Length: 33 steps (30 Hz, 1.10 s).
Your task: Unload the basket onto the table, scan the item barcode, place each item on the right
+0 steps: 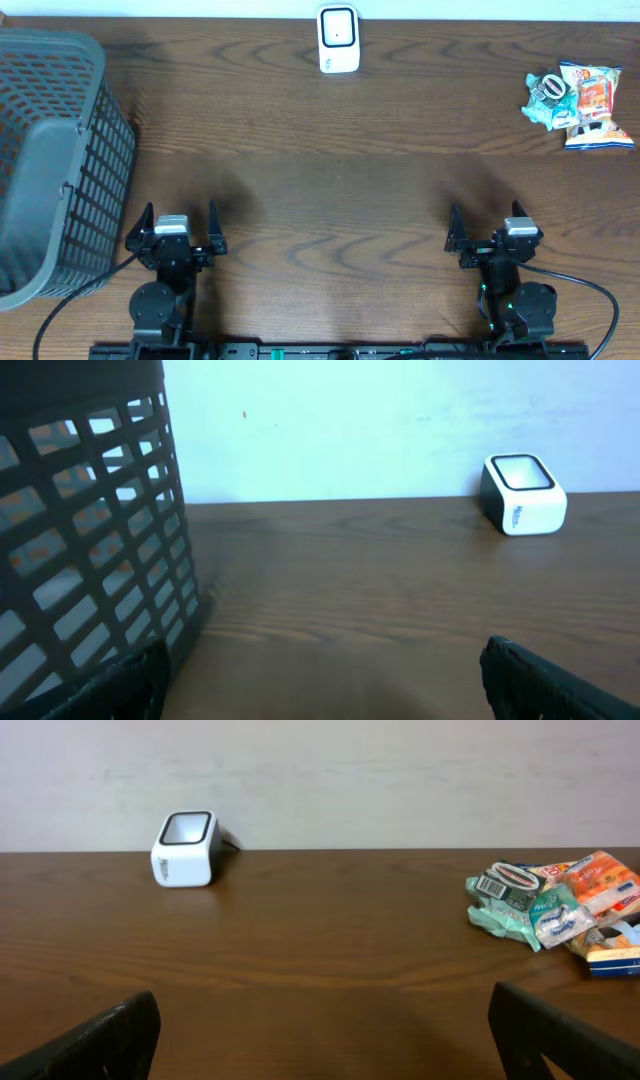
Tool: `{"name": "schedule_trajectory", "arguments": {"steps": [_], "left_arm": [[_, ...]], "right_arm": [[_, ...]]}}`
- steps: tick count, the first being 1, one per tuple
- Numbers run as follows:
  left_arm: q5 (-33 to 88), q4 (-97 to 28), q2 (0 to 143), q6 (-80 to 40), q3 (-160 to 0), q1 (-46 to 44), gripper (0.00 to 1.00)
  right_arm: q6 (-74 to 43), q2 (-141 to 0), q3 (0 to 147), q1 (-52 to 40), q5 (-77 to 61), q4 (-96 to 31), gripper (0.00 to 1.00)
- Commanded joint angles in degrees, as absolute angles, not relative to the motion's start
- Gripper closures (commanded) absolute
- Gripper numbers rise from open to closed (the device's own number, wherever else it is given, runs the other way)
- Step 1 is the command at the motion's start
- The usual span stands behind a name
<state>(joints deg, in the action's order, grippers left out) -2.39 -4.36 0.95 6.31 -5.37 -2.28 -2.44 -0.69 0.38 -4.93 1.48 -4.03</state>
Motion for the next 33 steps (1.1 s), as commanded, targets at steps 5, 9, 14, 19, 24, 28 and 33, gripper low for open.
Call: {"name": "schedule_trajectory", "arguments": {"steps": [5,9,14,19,24,28,33], "left_arm": [[2.7,0.8,0.1,7.3,-3.4,1.4,0.02],[4.1,3.9,0.1,7.3,-1.8,1.8,0.02],[7.6,3.1,0.1,7.3,-0.2,1.8,0.02],[8.4,1.5,0.1,6.9,-0.2,1.8,0.02],[8.4,-3.4,0.1,2.1,-0.2,1.8,0.03],[8.6,-3.4,0.1,1.3,-0.2,1.8,0.02],[8.6,-3.4,0.1,-4.3,-0.2,1.8,0.02]], "right_arm": [[-3.1,-0.3,0.3,-4.4,1.3,-4.3,0.01],[-3.1,-0.3,0.3,-4.4,1.3,-4.3,0.01],[-3.1,-0.3,0.3,-4.4,1.3,-4.3,0.01],[-3.1,-0.3,0.3,-4.4,1.3,-4.3,0.01],[-3.1,-0.3,0.3,-4.4,1.3,-4.3,0.01],[-3.1,-0.3,0.3,-4.4,1.3,-4.3,0.01],[-3.1,-0.3,0.3,-4.4,1.3,-4.3,0.01]]}}
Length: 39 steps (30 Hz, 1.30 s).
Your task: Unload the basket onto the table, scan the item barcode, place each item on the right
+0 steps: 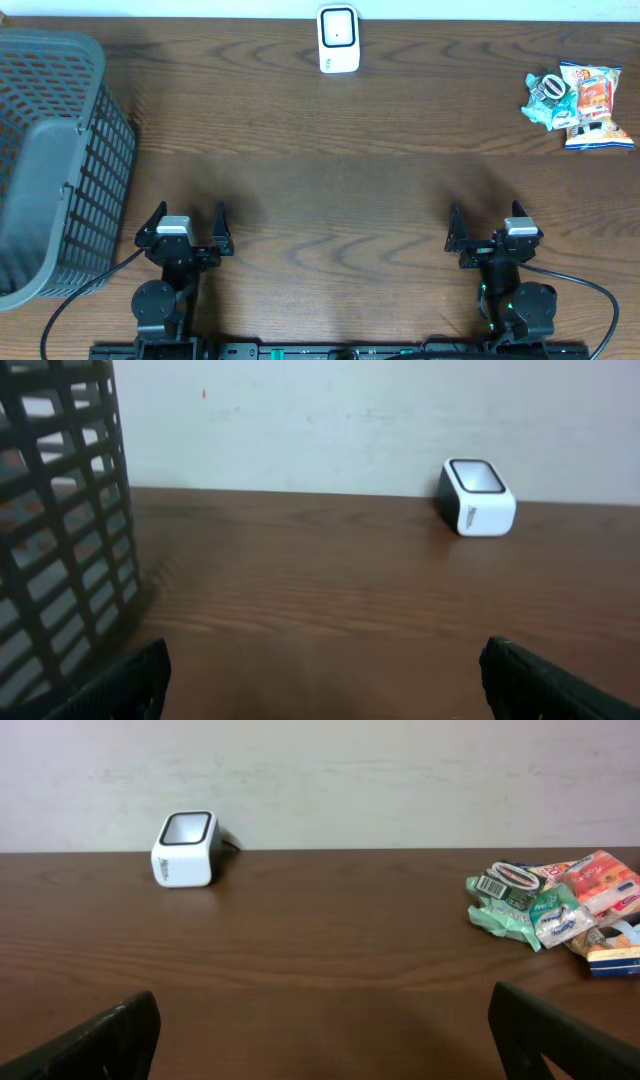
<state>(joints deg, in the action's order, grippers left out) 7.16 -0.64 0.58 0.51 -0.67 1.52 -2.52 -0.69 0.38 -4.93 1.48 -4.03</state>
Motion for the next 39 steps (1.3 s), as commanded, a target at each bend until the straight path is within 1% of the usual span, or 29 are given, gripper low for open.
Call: {"name": "schedule_trajectory", "arguments": {"steps": [1,27,39], "left_arm": [[8.6,-3.4,0.1,-4.6,-0.2,1.8,0.02],[8.0,-3.6,0.1,2.2,-0.2,1.5,0.02],[5.6,-3.9,0.1,2.2,-0.2,1.4,0.02]], "right_arm": [[-3.1,-0.3,0.3,-4.4,1.3,-4.3,0.01],[-3.1,-0.3,0.3,-4.4,1.3,-4.3,0.01],[-3.1,-0.3,0.3,-4.4,1.3,-4.3,0.01]]}}
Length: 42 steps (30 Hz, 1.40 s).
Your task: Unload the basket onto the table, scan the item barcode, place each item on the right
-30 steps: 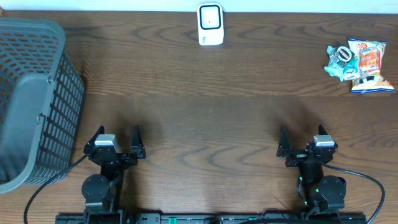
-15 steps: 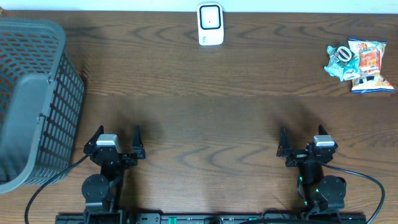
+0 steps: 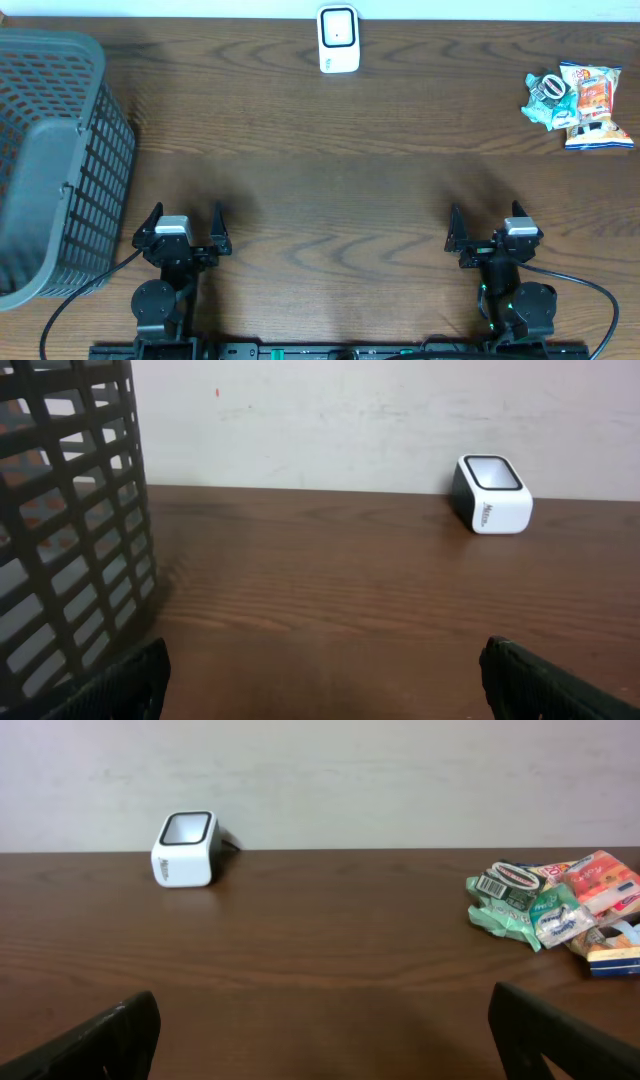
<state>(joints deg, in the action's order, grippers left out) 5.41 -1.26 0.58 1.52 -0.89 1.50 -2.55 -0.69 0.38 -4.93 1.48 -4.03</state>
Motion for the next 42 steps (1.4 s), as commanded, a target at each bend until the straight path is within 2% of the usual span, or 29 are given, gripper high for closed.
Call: {"name": "schedule_trajectory", "arguments": {"steps": [1,42], "left_arm": [[5.5,-3.9,0.1,2.2,-0.2,1.2,0.02],[3.9,-4.2,0.1,3.0,-0.2,0.4,0.02]], "right_arm": [[-3.1,-0.3,0.3,-4.4,1.3,-4.3,0.01],[-3.1,-0.3,0.3,-4.4,1.3,-4.3,0.01]]}}
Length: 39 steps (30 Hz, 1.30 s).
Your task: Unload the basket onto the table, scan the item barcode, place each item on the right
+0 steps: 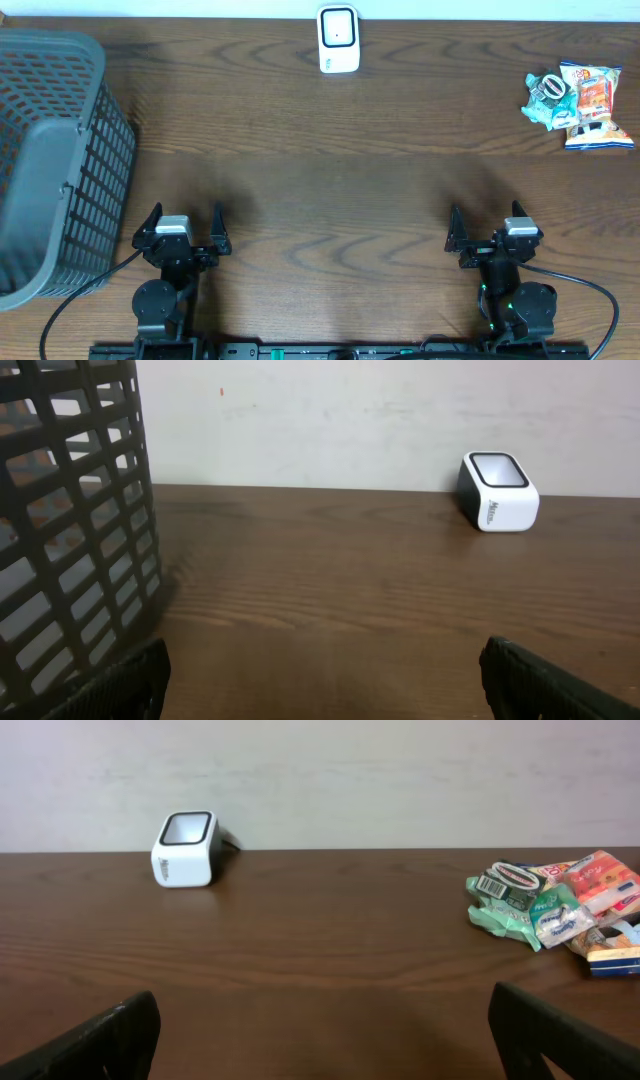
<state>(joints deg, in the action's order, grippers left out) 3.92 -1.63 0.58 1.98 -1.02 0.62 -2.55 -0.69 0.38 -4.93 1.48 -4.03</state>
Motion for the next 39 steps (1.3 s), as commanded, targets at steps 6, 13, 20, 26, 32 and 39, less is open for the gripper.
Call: {"name": "schedule_trajectory", "arguments": {"steps": [6,13,20,26,32,39], "left_arm": [[3.9,-4.1,0.1,3.0,-0.2,0.4,0.02],[3.9,-3.9,0.1,2.9,-0.2,0.4,0.02],[3.9,-3.8,0.1,2.9,-0.2,0.4,0.02],[3.9,-3.8,0.1,3.0,-0.2,0.4,0.02],[4.0,-4.0,0.1,-0.2,-0.2,0.4,0.02],[3.8,-4.1,0.1,-3.7,-0.2,0.4,0.02]], "right_arm": [[-3.1,-0.3,0.3,-4.4,1.3,-4.3,0.01],[-3.1,-0.3,0.3,-4.4,1.3,-4.3,0.01],[-3.1,-0.3,0.3,-4.4,1.3,-4.3,0.01],[-3.1,-0.3,0.3,-4.4,1.3,-4.3,0.01],[-3.1,-0.3,0.3,-4.4,1.3,-4.3,0.01],[-3.1,-0.3,0.3,-4.4,1.3,-4.3,0.01]]}}
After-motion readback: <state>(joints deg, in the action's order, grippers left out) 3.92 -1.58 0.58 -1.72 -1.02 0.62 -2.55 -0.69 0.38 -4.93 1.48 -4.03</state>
